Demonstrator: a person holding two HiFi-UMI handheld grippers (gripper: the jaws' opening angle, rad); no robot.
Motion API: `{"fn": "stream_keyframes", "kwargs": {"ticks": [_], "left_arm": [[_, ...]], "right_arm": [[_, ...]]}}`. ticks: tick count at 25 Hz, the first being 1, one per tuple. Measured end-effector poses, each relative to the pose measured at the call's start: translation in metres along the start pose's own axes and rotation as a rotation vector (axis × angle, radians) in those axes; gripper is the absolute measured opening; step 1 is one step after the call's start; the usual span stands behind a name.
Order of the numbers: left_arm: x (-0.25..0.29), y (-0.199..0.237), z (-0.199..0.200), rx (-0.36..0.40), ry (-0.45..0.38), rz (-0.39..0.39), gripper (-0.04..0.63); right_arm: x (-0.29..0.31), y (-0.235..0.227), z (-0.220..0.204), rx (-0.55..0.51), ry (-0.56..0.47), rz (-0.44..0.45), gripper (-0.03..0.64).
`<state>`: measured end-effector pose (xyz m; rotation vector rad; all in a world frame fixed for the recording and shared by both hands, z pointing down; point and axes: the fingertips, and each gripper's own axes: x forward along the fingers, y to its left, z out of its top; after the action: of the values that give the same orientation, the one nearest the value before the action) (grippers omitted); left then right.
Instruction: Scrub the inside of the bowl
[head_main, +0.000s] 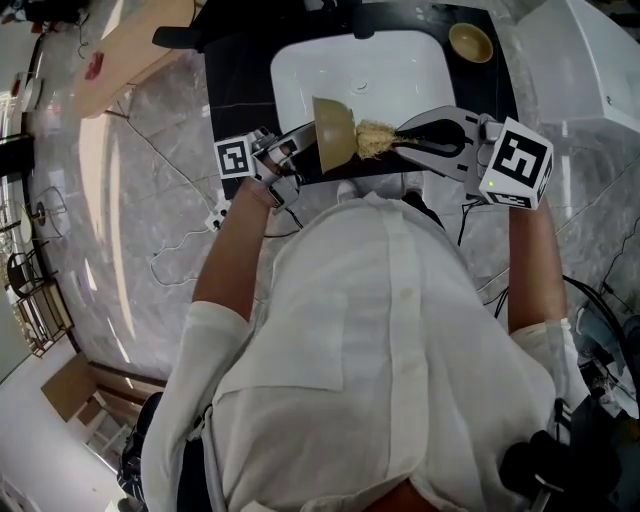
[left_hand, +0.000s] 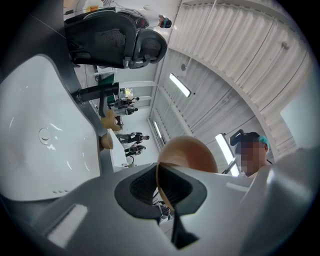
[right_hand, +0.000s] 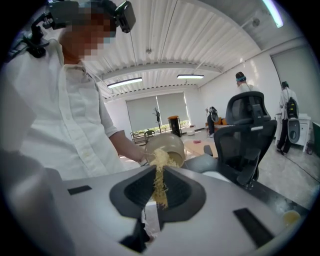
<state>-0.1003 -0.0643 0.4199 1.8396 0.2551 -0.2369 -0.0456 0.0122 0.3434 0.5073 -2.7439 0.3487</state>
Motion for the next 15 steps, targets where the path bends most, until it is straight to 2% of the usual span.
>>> {"fn": "stream_keyframes", "kwargs": {"ticks": [4, 9, 12, 15], "left_arm": [[-0.004, 0.002, -0.007, -0.008, 0.032, 0.020, 0.012], [-0.001, 0.004, -0.019, -0.013, 0.103, 0.029, 0.012], [0.003, 0.005, -0.026, -0.015, 0.142, 0.027, 0.012], [0.006, 0.007, -0.026, -0.015, 0.149, 0.022, 0.012]], "right_arm": [[-0.013, -0.009, 0.002, 0.019, -0.031, -0.090, 0.037], [-0.017, -0.019, 0.029, 0.002, -0.128, -0.184, 0.037], [-0.003, -0.018, 0.039, -0.003, -0.177, -0.187, 0.037], [0.012, -0.008, 0.038, 0.006, -0.195, -0.143, 0.037]]}}
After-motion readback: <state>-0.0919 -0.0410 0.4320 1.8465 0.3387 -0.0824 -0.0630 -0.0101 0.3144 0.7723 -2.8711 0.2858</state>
